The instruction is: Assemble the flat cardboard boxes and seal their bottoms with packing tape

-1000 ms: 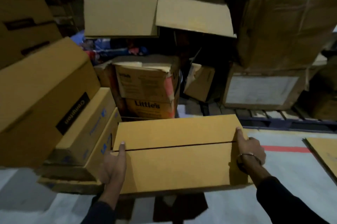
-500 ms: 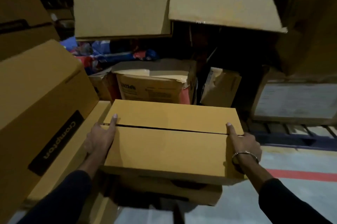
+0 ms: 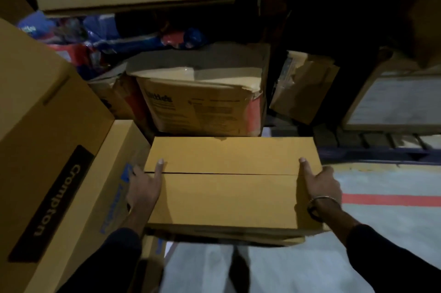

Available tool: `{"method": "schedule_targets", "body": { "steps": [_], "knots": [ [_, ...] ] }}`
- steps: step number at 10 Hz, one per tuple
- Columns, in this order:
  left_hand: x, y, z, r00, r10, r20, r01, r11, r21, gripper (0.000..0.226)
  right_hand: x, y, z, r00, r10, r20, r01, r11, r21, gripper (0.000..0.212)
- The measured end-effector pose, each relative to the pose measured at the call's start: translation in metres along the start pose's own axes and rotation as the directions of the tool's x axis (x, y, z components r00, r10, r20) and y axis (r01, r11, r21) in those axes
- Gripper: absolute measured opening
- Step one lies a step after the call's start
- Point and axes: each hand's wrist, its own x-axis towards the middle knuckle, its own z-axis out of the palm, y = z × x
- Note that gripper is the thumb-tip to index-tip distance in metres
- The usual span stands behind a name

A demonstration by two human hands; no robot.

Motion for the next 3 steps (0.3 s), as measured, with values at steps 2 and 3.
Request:
{"method": "schedule_targets", "body": {
  "steps": [2,3],
  "knots": [
    [-0.056,0.04,-0.074,0.979,0.203,0.01,-0.204,0.976,0.073,0.11,-0.019,-0.062,-0.086,0.963,-0.268,-0.015,0.268,0.963,-0.02,0.079],
    [-0.071,0.073,-0.114,0.969,0.247,0.019,-0.246,0.968,-0.042,0.109,-0.032,-0.092,-0.121,0.909,-0.414,0.037,0.415,0.901,-0.125,0.072]
  ]
}}
